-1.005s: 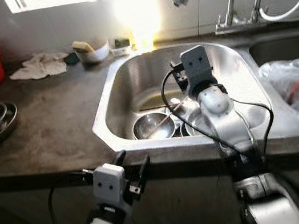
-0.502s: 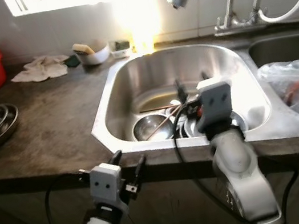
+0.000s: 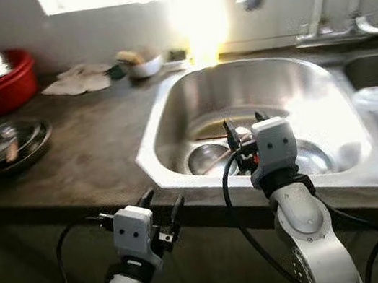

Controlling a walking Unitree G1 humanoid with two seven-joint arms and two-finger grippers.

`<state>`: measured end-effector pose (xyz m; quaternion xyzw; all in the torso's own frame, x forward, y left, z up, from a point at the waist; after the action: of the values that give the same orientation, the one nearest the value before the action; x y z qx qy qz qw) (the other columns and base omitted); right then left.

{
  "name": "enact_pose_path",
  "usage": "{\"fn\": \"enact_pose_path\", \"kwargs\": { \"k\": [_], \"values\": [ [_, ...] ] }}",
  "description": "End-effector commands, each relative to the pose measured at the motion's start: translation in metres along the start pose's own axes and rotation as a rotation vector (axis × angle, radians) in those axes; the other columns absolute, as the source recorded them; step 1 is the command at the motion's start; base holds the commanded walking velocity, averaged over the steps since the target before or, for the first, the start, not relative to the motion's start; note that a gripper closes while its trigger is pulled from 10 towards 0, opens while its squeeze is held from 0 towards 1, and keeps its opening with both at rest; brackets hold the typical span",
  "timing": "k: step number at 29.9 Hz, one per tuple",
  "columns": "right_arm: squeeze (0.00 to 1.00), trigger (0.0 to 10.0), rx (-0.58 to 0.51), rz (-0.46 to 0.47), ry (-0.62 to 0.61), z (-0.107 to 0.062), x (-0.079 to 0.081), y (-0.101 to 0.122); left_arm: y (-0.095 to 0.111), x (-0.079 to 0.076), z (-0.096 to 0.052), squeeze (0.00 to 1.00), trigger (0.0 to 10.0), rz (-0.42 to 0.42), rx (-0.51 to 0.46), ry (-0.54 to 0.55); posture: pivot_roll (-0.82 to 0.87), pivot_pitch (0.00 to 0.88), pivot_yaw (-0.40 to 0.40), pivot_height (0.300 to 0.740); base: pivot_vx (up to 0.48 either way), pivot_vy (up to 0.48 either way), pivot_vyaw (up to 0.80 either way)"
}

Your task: Kitchen organization

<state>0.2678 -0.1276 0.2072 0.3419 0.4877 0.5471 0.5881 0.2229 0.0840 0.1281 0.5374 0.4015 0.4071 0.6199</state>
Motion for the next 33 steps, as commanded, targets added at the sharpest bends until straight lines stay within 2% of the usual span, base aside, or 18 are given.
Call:
{"fn": "enact_pose_path", "kwargs": {
  "k": [1,5,14,18,33],
  "values": [
    [0.00,10.0,0.002,0.023,0.006,0.002,0.003,0.001,-0.001,0.002,0.000,0.00,10.0,0.006,0.001,0.009,0.00,0.027,0.007,0.740,-0.240,0.420,0.80],
    [0.00,10.0,0.006,0.039,0.006,0.003,0.005,0.001,-0.001,0.003,0.001,0.00,10.0,0.010,-0.004,0.009,0.00,0.031,0.011,0.740,-0.272,0.204,0.80],
    [0.00,10.0,0.010,0.063,0.029,0.003,0.013,0.002,-0.001,0.005,0.003,0.00,10.0,0.018,0.000,0.025,0.00,0.041,0.011,0.740,0.000,0.030,0.80],
    [0.00,10.0,0.010,0.066,0.032,0.004,0.013,0.002,-0.002,0.005,0.003,0.00,10.0,0.020,0.003,0.027,0.00,0.041,0.010,0.740,0.000,0.341,0.80],
    [0.00,10.0,0.008,0.073,0.066,0.006,0.019,0.003,-0.003,0.005,0.002,0.00,10.0,0.020,0.009,0.036,0.01,0.048,0.007,0.740,0.000,0.038,0.80]
  ]
}}
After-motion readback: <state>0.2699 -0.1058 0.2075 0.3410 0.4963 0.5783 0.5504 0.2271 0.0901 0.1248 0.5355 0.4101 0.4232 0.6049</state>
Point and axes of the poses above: a point about 5 cm out from each wrist's last joint towards the gripper, its own z axis pointing out of the wrist towards the gripper, its own y axis along the axis of the wrist's last joint, x = y × z, the point moved 1 cm from there along z, pointing out of the wrist towards the gripper, and after that the axes turned 9 degrees about -z, right-handed, at the moved point
